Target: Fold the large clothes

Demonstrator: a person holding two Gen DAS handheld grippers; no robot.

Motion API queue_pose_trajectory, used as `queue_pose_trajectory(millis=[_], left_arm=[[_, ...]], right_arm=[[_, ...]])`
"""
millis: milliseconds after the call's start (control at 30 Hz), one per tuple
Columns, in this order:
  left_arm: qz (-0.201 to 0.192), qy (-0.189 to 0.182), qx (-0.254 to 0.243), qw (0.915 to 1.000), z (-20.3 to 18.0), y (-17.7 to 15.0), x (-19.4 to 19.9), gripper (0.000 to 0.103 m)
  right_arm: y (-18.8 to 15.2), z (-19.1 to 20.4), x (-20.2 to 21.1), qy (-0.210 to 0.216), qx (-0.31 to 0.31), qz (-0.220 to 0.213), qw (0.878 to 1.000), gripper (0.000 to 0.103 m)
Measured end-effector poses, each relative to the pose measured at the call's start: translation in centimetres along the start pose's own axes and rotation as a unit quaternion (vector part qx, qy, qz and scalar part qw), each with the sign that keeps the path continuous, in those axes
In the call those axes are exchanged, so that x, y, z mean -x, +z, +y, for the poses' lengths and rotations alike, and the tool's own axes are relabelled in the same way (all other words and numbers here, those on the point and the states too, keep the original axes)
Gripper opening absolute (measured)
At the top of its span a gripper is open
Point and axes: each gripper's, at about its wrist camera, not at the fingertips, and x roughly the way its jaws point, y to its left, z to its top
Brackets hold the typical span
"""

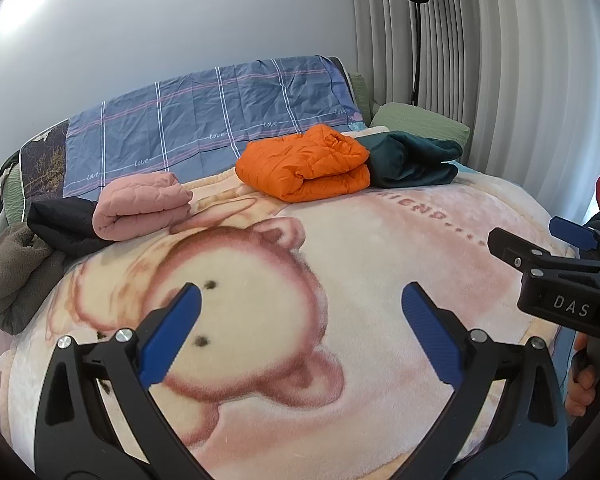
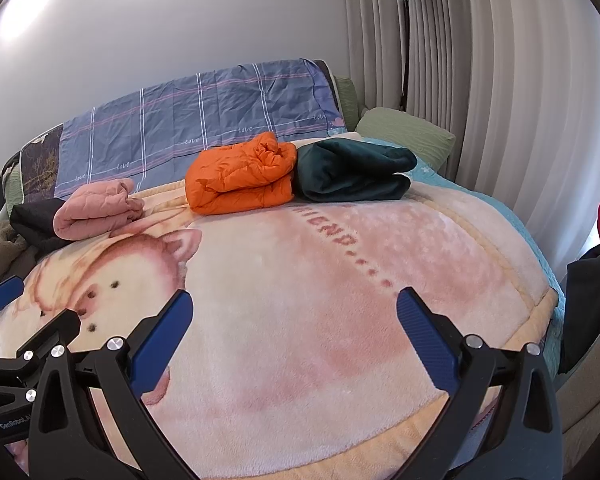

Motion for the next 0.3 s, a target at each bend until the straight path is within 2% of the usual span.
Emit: queue_pose_trajectory(millis=[300], left_arm=[[0.001,0.001,0.000,1.0000,0.06,-0.07,0.03,0.101]], right_arm=[[-0.28,0.06,-0.32,-0.001,0.002,0.003,1.000,0.102]])
